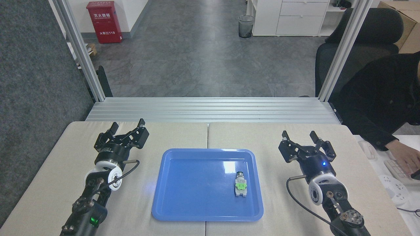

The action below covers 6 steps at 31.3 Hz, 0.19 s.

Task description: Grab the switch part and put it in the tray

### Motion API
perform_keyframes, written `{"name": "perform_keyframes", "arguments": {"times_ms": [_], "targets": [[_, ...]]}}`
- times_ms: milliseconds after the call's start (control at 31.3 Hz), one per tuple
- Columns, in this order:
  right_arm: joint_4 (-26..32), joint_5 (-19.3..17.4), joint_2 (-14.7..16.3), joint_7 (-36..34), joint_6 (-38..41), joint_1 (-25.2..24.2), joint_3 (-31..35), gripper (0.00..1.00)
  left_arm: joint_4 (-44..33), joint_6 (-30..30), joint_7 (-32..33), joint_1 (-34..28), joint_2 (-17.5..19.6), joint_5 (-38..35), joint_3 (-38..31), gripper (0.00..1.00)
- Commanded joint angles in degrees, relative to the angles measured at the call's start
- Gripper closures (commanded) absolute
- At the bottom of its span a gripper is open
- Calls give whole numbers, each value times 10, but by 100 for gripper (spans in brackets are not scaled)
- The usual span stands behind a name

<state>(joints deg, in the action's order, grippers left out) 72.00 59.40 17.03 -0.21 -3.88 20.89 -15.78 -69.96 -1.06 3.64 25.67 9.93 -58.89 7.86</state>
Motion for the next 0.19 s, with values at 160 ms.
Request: {"name": "perform_keyframes", "arguments": {"times_ms": [160], "targets": [[-7, -5, 55, 10, -1, -13, 19, 1, 0, 0, 0, 0, 0, 0, 0, 0]]}}
